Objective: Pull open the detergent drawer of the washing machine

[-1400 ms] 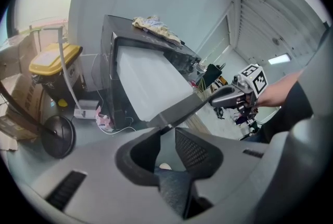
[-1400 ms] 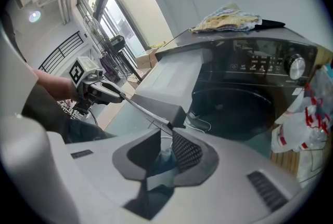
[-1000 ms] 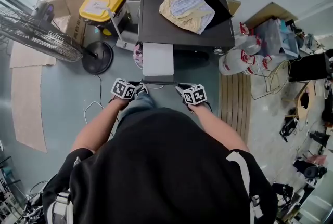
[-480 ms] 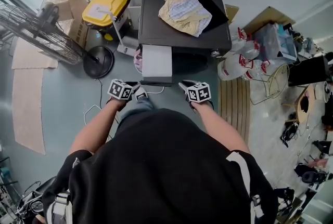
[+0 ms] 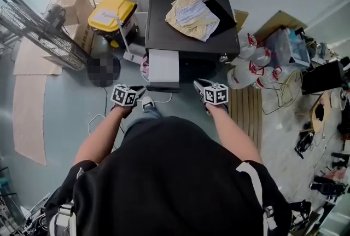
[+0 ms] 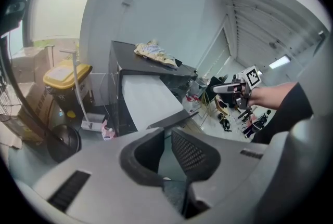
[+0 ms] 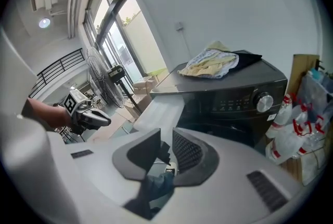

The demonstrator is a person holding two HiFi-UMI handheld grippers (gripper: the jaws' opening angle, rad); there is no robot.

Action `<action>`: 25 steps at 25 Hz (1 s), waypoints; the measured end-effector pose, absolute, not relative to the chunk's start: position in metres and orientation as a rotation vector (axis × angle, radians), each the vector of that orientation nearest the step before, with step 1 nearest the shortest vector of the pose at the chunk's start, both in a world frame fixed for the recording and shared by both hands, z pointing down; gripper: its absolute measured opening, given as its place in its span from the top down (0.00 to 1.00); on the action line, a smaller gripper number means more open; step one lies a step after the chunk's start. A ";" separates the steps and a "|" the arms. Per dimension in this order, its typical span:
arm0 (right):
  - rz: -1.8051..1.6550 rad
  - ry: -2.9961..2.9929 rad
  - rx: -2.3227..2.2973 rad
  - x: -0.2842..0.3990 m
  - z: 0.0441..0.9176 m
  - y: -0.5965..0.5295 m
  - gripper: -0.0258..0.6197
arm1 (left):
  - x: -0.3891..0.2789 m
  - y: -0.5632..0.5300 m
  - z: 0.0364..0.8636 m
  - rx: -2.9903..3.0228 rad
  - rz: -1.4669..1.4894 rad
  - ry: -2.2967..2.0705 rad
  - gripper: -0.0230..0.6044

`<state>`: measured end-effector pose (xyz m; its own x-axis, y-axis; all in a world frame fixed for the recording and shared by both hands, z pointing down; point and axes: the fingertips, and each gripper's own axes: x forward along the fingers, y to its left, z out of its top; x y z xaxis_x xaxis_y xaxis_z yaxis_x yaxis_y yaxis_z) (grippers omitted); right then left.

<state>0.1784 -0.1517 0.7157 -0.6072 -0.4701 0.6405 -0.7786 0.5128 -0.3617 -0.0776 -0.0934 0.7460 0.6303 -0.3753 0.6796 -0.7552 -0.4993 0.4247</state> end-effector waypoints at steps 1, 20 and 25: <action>0.885 -2.294 1.025 0.180 0.713 -0.151 0.85 | -0.077 -0.093 0.743 2.126 0.660 -0.888 0.89; 0.823 -2.369 1.189 0.221 0.658 -0.155 0.85 | -0.090 -0.106 0.689 2.174 0.477 -1.025 0.91; 0.825 -2.383 1.230 0.233 0.643 -0.158 0.85 | -0.088 -0.106 0.681 2.182 0.472 -1.033 0.91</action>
<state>0.2326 -0.1580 0.6433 -0.5707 -0.6269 0.5303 -0.8206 0.4586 -0.3410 -0.0880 -0.1057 0.6813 0.6216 -0.5407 0.5668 -0.7824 -0.4636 0.4158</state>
